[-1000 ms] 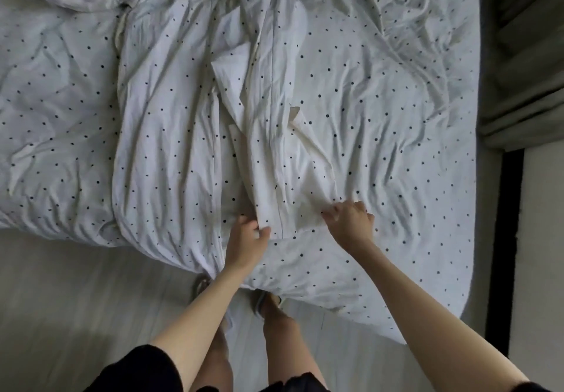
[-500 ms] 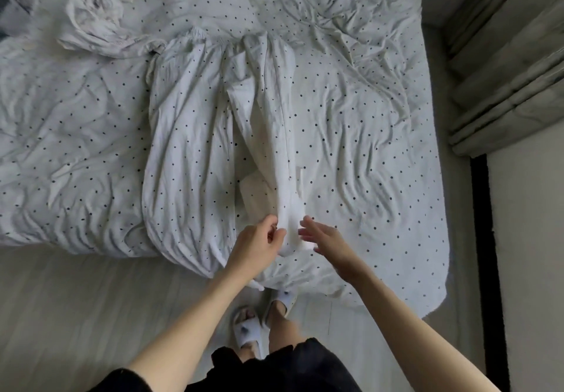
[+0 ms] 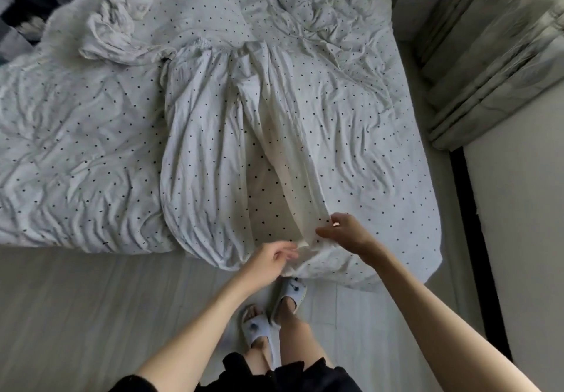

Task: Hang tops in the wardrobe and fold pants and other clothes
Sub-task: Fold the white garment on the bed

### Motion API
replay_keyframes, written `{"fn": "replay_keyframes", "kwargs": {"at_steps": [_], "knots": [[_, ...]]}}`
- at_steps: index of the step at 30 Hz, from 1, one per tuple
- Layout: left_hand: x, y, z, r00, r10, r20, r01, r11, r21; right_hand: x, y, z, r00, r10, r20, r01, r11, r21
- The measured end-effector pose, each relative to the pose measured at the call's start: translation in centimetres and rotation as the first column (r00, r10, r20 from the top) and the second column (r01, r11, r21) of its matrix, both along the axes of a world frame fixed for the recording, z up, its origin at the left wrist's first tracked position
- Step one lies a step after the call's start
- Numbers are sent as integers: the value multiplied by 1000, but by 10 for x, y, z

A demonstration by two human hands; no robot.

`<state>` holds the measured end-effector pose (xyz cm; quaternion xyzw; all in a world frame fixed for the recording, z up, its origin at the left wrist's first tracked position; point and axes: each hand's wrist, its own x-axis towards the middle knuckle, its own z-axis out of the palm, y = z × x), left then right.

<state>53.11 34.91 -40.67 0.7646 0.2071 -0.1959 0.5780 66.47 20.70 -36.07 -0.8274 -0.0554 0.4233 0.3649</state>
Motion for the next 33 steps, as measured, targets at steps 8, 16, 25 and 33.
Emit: {"fn": "replay_keyframes", "kwargs": {"at_steps": [8,16,25,33], "knots": [[-2,-2,-18,992,119,-46,-114,988,106,49,-79,7,945,136,299,-6,917,-400],[42,-33,-66,948,246,-200,-220,965,146,108,-138,-57,946,98,310,88,841,-534],[99,-115,-156,719,507,-476,-644,743,-181,130,-194,-152,961,151,231,5,826,-563],[106,-165,-180,663,565,-491,-706,689,-161,106,-228,-172,983,-19,185,90,919,-384]]}}
